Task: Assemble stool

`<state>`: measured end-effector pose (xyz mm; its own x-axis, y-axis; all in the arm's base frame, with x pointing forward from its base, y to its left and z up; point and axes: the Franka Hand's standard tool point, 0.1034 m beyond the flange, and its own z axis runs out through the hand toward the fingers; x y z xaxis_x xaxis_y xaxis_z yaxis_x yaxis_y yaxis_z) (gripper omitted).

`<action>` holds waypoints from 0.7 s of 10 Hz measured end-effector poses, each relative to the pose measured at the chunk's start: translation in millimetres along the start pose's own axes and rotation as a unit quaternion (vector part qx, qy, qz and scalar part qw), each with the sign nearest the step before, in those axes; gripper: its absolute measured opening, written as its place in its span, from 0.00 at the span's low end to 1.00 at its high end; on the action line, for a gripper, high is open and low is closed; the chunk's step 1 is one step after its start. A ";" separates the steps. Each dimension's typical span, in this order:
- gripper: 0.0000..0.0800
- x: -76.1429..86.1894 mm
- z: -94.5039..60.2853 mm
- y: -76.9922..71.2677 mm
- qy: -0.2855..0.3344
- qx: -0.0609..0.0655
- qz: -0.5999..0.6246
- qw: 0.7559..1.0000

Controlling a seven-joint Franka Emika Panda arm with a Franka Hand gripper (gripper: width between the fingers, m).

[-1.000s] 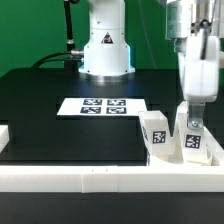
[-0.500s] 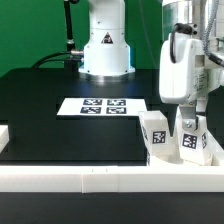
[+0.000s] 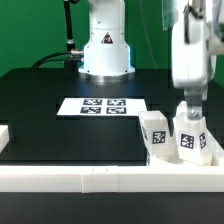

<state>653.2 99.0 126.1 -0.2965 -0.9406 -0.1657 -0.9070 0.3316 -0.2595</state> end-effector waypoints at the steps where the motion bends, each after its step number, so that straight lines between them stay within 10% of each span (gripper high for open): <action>1: 0.80 1.6 -3.7 -5.0 -0.001 0.004 -0.061 0.998; 4: 0.81 3.8 -0.6 -3.4 0.003 0.001 -0.219 0.976; 7: 0.81 4.4 6.6 4.2 0.007 -0.021 -0.527 0.849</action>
Offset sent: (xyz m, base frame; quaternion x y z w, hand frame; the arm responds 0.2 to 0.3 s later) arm 0.0000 0.0000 0.0000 0.0000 0.0000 -0.2667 0.9638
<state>650.1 96.7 118.0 0.6839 -0.7141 0.1497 -0.6806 -0.6983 -0.2218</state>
